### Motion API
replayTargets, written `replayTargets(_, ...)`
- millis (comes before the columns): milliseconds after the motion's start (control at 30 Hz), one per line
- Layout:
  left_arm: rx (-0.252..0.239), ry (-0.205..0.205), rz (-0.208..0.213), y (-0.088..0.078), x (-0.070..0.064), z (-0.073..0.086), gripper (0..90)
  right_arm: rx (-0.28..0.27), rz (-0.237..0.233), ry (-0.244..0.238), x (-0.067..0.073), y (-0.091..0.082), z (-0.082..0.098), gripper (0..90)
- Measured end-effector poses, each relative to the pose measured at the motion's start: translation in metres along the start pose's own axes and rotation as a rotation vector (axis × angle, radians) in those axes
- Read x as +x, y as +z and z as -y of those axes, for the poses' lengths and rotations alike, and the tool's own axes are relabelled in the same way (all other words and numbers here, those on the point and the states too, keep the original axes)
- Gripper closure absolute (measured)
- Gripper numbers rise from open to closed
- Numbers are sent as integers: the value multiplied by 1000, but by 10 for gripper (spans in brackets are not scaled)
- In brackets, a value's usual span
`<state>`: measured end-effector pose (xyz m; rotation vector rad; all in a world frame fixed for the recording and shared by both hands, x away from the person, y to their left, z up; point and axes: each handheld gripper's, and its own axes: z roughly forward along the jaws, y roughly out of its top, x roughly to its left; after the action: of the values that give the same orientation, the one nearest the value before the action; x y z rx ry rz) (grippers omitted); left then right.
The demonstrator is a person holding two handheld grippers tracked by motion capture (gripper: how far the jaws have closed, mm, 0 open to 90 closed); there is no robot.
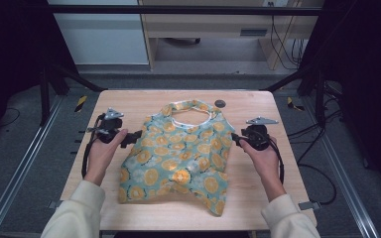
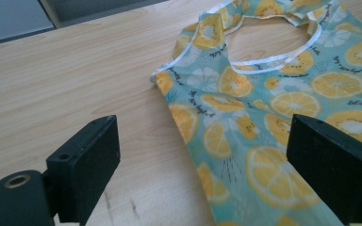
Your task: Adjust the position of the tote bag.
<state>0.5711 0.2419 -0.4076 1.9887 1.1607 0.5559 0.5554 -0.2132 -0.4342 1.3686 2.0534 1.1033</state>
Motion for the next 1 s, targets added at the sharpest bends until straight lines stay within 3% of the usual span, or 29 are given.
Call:
replayTargets(167, 63, 21, -13, 25, -3, -13, 91, 18, 4, -3, -6, 20, -11, 602)
replayTargets(233, 78, 0, -9, 33, -3, -15, 91, 31, 4, 2, -8, 28, -12, 615)
replayTargets(300, 92, 3, -11, 38, -4, -17, 90, 50, 13, 3, -10, 35, -14, 611)
replayTargets(367, 113, 0, -26, 43, -4, -16, 82, 50, 7, 7, -12, 41, -16, 576)
replayTargets(400, 129, -12, -27, 47, -3, -15, 82, 49, 14, 23, -13, 47, -17, 486)
replayTargets(433, 147, -9, -28, 48, -3, -14, 82, 49, 14, 23, -13, 47, -17, 486)
replayTargets(467, 158, -7, -30, 50, -3, -13, 82, 45, 3, 71, -14, 52, -17, 404)
replayTargets(600, 156, -28, -20, 52, -6, -5, 75, 54, 21, 103, -17, 61, -14, 288)
replayTargets(667, 169, -14, -17, 51, -7, -2, 72, 60, 23, 107, -17, 63, -13, 263)
replayTargets(900, 155, -29, -9, 48, -8, 6, 60, 107, 37, 122, -17, 78, -7, 199)
replayTargets(1000, 151, -33, -25, 50, -4, 7, 60, 119, 46, 116, -16, 85, -5, 199)
